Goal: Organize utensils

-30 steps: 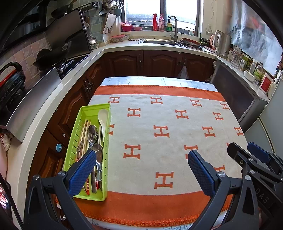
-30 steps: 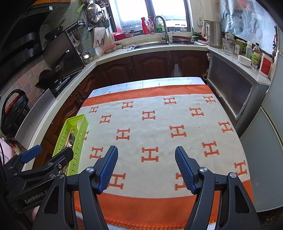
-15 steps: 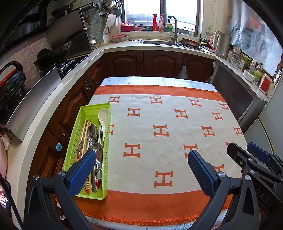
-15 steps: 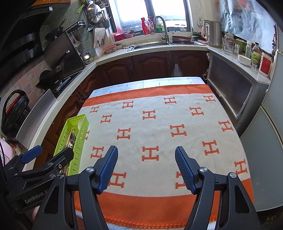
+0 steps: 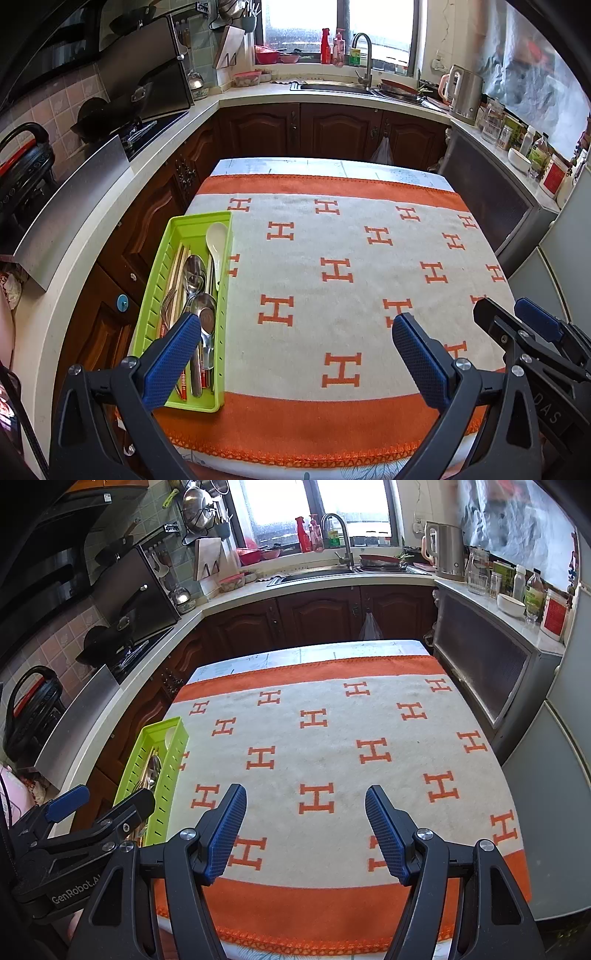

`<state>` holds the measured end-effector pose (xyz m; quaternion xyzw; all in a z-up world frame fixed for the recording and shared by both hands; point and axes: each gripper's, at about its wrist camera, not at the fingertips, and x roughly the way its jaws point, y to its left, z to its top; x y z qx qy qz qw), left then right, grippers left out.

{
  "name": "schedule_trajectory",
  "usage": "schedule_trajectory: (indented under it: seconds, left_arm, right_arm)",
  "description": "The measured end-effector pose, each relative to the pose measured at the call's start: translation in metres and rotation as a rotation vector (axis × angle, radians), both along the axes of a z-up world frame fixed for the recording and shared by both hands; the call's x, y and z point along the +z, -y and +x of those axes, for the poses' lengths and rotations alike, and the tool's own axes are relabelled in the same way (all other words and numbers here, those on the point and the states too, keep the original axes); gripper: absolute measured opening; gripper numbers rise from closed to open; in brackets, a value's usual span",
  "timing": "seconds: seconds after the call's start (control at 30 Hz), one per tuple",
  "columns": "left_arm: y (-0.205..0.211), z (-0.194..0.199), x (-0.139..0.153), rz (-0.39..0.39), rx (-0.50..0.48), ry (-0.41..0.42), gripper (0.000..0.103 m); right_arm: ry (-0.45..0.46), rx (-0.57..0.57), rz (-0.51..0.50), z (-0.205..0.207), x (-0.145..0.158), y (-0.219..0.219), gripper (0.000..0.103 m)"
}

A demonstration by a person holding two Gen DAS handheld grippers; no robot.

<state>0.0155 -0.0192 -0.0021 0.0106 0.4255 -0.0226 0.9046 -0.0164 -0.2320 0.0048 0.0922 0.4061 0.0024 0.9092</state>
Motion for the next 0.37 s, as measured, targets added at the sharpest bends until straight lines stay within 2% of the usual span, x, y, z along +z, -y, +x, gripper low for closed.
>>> schedule_trajectory:
  seconds: [0.37]
  left_arm:
    - [0.0025,-0.0052,-0.0005,-0.002,0.002,-0.002,0.102]
  right_arm:
    - [-0.002,0.003,0.006,-0.0039,0.0006,-0.0022,0.068]
